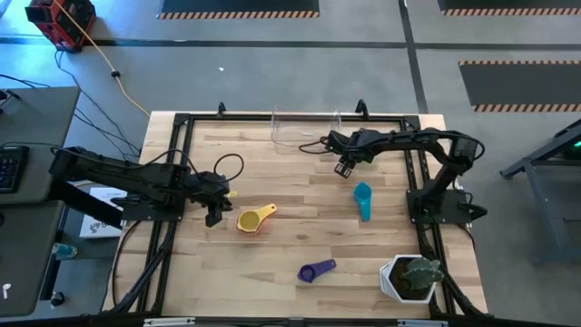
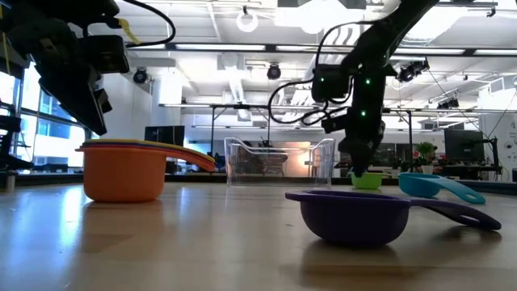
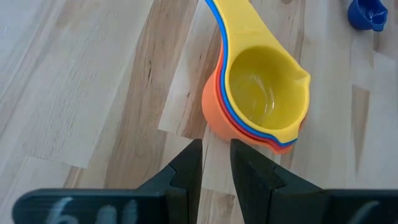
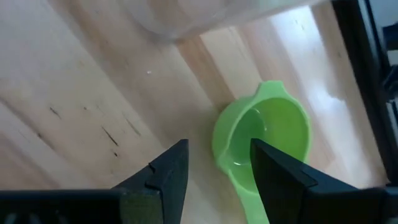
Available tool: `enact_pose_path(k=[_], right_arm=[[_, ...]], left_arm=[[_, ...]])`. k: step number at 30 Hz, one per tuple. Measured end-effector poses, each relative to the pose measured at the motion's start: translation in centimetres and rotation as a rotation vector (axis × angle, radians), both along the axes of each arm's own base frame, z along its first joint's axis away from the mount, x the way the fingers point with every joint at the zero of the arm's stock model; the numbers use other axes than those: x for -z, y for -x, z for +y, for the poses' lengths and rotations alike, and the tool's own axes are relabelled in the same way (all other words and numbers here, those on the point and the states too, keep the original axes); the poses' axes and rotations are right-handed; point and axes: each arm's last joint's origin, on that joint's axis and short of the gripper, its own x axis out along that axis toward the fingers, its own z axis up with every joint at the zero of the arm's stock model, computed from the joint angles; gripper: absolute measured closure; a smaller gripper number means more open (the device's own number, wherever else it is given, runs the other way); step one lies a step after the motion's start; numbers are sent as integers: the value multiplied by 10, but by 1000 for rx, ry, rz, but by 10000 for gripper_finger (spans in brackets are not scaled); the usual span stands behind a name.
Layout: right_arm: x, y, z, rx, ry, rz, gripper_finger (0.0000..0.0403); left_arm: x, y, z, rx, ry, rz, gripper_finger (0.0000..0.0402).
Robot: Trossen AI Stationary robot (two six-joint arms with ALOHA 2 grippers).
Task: Nest measuring cups in basket
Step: Stack the green measuring cup into the yellow measuring cup
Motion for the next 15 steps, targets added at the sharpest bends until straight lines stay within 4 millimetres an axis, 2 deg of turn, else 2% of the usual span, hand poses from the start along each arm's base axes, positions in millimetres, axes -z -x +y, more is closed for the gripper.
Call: enact_pose_path(k=[9,12,15], right_arm=[[9,1,-6,34,-2,31,247],[9,1,-6,34,-2,29,274],[9,1,-6,35,-11,24,317]], left_arm=[[0,0,0,-1,0,0,328],[0,0,0,0,0,0,328],[0,0,0,0,0,0,328]])
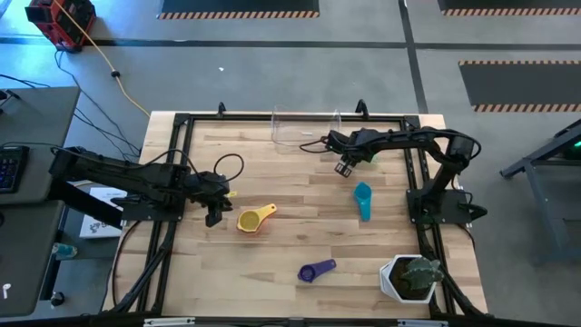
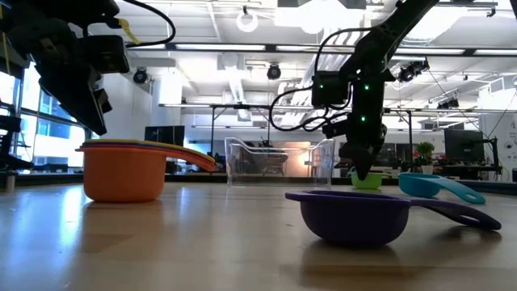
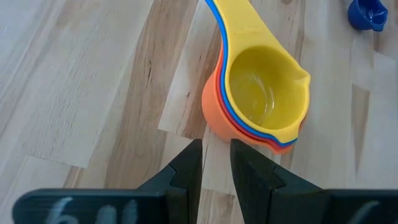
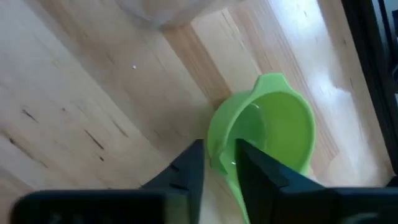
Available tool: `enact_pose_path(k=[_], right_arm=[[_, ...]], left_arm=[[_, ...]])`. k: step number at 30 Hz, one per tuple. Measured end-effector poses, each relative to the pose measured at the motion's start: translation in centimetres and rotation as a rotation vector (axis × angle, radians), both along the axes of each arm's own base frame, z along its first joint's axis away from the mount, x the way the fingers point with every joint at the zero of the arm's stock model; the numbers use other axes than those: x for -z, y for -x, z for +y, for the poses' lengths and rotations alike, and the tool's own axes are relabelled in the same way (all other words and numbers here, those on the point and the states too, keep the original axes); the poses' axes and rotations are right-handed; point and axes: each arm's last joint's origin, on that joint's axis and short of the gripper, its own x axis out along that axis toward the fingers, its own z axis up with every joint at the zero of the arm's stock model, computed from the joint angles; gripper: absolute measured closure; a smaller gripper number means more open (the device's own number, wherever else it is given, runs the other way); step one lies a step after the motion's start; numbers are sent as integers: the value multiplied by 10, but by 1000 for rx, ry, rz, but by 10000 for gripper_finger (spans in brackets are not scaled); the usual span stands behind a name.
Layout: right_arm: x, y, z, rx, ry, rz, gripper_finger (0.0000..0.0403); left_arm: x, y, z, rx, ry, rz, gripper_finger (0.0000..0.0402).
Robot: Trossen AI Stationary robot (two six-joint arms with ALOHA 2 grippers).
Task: Nest measuring cups in basket
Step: Stack the green measuring cup into the yellow measuring cup
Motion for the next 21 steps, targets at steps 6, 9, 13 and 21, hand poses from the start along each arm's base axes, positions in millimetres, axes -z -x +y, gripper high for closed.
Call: enact_pose_path(k=[6,9,13,21], right_arm=[[0,0,0,15,9,-2,393],[-2,-1,2,41,54,16,390],[-8,-4,8,69,70,31,399],[-24,-15,32,88,126,56,400]], left_arm=[[0,0,0,0,0,0,328],[0,0,0,0,0,0,328],[0,0,0,0,0,0,328],[0,0,0,0,0,0,328]])
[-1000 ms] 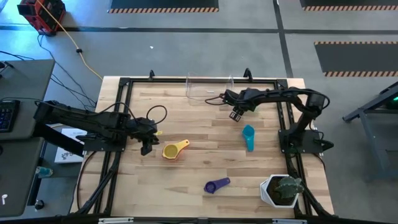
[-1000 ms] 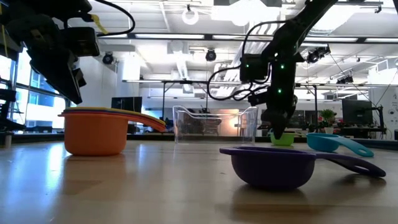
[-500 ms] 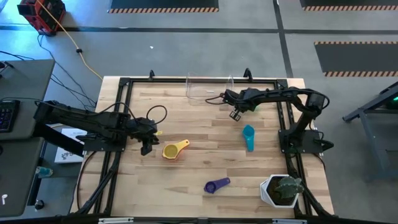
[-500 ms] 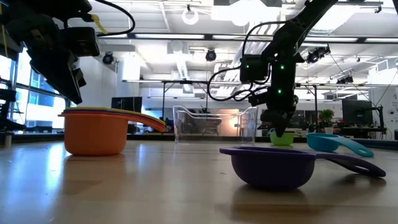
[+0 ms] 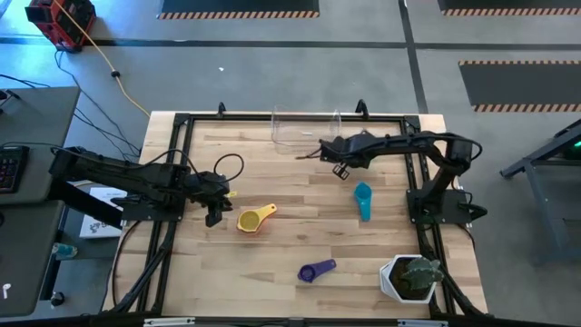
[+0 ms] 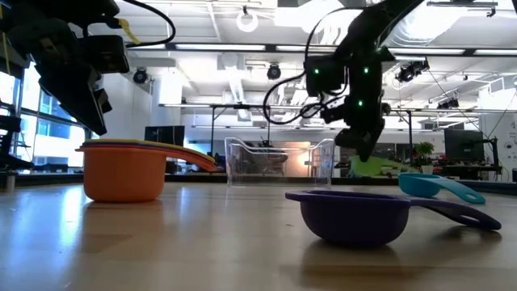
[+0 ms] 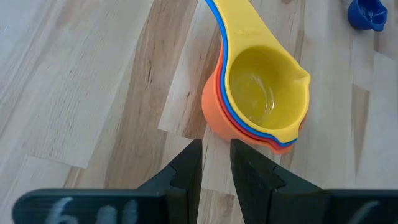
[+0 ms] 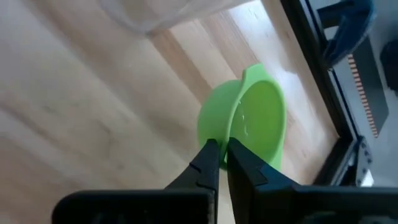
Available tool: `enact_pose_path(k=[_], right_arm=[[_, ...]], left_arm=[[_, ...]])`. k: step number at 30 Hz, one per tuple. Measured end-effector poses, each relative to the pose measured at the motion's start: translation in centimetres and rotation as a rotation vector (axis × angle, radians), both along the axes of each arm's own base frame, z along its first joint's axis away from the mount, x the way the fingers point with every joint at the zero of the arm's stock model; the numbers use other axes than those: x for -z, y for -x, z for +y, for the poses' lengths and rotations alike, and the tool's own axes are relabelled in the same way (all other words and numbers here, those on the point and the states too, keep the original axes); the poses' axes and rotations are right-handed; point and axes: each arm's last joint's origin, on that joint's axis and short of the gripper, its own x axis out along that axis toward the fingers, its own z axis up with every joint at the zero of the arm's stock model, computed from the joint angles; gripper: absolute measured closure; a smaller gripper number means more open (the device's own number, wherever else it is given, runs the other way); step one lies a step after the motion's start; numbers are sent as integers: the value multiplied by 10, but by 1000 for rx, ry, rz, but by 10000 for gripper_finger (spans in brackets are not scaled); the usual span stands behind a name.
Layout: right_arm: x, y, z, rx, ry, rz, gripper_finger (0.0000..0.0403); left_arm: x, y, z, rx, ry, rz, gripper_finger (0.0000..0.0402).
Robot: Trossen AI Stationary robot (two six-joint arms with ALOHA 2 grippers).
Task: Nest measuring cups in basket
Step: Stack the green measuring cup into the yellow measuring cup
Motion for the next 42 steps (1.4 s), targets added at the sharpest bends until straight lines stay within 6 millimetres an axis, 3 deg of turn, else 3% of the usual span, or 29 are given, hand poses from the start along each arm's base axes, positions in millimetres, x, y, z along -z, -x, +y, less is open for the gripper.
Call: enact_pose_path(k=[12,20,28,34,42], right_arm=[[-35,-24,77,-52,42,-75,402],[-71,-49,140,-225,29,-284,402],[-106,-76,194,-521,93,-585,403],[-125,-95,207,-741,172,-739,403],[-126,-127,213,-936,254,-750,403]], left_arm=[[1,1,0,-74,58,20,328],[5,7,0,-236,163,115,328],[9,7,-11,-258,211,162,328],[12,7,-22,-245,221,200,328],[16,16,-29,-218,210,289,328]])
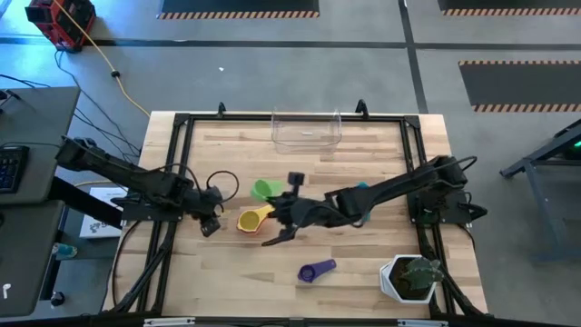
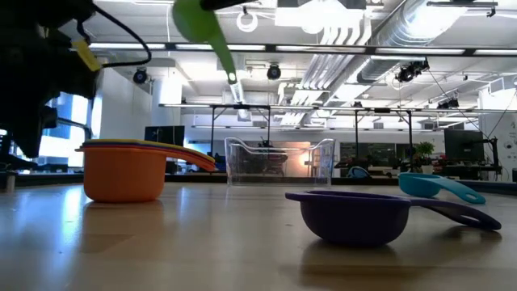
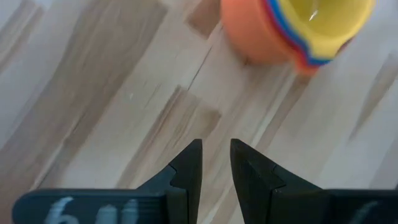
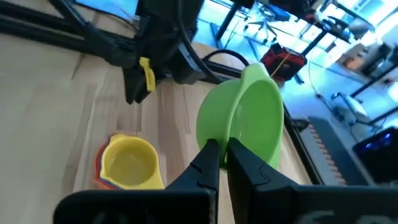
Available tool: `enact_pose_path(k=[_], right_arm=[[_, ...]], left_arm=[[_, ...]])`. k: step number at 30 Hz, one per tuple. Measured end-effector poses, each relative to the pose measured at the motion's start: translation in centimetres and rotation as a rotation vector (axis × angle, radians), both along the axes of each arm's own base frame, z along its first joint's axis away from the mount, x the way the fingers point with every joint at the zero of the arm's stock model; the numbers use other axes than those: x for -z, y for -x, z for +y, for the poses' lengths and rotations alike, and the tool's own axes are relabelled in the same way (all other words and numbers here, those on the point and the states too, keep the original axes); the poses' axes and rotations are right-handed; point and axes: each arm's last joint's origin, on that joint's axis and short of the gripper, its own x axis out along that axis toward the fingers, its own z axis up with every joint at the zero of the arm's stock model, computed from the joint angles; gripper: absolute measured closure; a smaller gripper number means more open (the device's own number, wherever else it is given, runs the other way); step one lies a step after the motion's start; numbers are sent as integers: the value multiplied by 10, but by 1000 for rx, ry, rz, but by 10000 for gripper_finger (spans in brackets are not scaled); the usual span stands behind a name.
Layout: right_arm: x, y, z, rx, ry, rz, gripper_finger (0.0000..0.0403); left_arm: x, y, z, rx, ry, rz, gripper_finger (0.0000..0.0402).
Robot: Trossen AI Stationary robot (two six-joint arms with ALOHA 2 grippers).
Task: Nest measuring cups in basket
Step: Stack the green measuring cup into the yellow measuring cup
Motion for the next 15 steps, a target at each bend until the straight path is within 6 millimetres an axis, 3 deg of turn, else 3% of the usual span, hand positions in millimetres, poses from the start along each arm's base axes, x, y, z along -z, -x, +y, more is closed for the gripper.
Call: enact_pose_path(k=[7,15], right_arm=[[10,-41,15,2,84,139,403],[45,-77,30,20,113,332,403]], left_arm=[[1,10,6,-49,-60,65,328],[0,13,11,-48,-118,63,328]])
